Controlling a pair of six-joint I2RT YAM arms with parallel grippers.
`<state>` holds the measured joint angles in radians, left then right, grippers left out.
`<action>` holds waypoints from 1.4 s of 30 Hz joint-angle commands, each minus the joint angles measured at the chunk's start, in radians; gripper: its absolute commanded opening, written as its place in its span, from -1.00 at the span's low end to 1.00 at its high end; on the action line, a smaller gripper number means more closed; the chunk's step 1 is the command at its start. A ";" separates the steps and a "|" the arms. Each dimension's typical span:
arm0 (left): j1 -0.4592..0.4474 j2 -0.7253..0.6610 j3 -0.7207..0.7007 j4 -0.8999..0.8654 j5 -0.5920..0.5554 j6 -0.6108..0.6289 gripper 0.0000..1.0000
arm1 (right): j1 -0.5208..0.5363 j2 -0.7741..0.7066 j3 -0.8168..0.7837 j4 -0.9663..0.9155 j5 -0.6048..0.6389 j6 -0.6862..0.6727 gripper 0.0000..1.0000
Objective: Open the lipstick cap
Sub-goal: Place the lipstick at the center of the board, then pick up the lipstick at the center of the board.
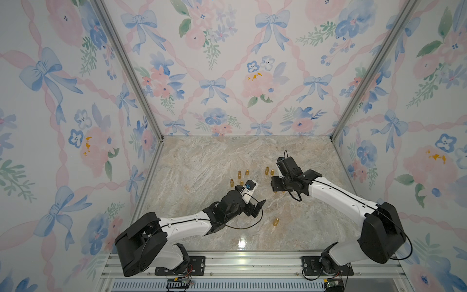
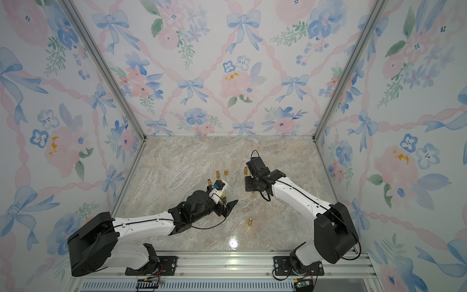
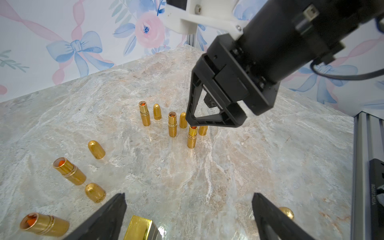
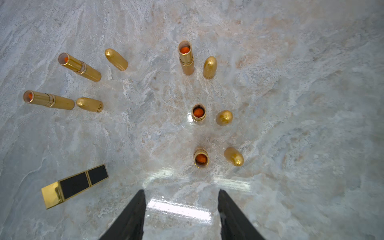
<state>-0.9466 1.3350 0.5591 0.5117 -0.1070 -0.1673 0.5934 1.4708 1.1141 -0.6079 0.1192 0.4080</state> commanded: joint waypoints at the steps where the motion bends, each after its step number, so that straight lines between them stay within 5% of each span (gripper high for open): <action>1: -0.006 -0.028 -0.011 -0.065 0.013 -0.037 0.96 | 0.045 -0.050 0.065 -0.233 -0.003 0.036 0.18; 13: -0.012 -0.070 -0.055 -0.149 0.021 -0.072 0.96 | 0.234 -0.097 0.038 -0.389 0.000 0.289 0.21; 28: -0.014 -0.111 -0.112 -0.153 0.002 -0.081 0.96 | 0.364 -0.122 -0.139 -0.330 -0.006 0.543 0.23; 42: -0.015 -0.123 -0.129 -0.153 -0.029 -0.092 0.96 | 0.363 -0.019 -0.238 -0.151 0.007 0.535 -0.11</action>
<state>-0.9562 1.2236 0.4454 0.3664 -0.1173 -0.2409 0.9508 1.4288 0.8848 -0.7971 0.1093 0.9485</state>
